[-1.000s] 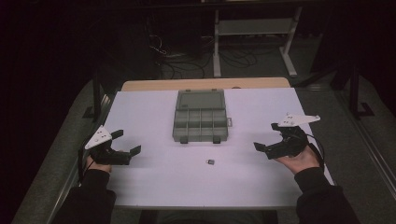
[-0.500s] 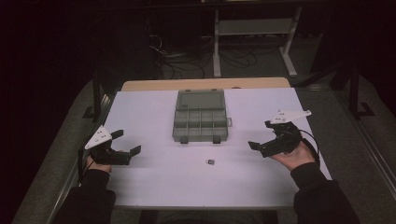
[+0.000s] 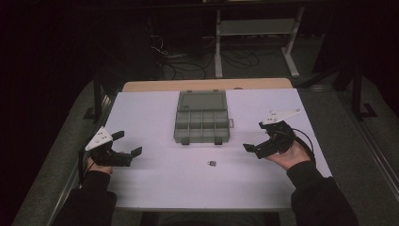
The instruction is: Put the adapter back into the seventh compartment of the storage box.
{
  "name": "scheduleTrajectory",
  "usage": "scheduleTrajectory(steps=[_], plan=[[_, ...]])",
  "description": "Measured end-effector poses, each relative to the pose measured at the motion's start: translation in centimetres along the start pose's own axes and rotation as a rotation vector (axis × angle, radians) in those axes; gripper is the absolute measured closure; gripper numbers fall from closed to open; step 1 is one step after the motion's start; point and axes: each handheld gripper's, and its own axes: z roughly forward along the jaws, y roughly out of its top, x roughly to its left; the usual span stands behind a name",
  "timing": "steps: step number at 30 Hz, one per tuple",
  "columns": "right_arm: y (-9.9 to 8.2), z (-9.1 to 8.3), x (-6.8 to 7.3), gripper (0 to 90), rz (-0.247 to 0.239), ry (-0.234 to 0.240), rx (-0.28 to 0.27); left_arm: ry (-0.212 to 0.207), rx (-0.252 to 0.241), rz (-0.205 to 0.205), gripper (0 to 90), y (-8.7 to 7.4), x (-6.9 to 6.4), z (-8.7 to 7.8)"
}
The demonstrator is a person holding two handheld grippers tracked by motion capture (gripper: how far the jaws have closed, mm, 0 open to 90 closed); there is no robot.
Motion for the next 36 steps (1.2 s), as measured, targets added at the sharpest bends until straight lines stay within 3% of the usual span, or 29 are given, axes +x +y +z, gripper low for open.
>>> scheduleTrajectory(steps=[27,36], plan=[[1.7,2.1,1.2,0.0,-0.063,0.058,0.069,-0.001,0.0,0.0,0.0,0.0,0.0,0.0],[2.1,3.4,2.0,0.0,-0.091,0.09,0.115,-0.001,-0.001,0.0,0.0,0.0,0.0,0.0]])
